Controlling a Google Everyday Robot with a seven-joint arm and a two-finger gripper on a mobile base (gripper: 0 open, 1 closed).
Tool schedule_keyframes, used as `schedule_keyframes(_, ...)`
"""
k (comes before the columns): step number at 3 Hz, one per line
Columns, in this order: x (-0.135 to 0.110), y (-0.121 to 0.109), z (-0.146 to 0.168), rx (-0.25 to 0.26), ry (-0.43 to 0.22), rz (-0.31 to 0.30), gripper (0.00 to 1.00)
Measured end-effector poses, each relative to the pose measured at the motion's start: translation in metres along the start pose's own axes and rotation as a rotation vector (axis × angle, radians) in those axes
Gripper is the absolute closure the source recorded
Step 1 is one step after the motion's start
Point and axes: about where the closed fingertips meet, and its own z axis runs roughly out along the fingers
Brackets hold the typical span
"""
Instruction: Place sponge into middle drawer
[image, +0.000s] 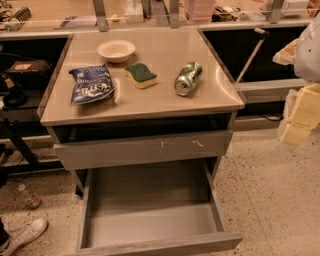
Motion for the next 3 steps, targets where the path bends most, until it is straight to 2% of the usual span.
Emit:
schedule_keyframes(1, 0.000, 0.000, 0.000, 0.000, 0.000, 0.000, 0.00)
schedule_keyframes(2, -0.048, -0.026, 0.015, 0.024, 0.031, 0.004, 0.00)
schedule_keyframes(3, -0.051, -0.027, 0.015, 0.027, 0.030, 0.004, 0.00)
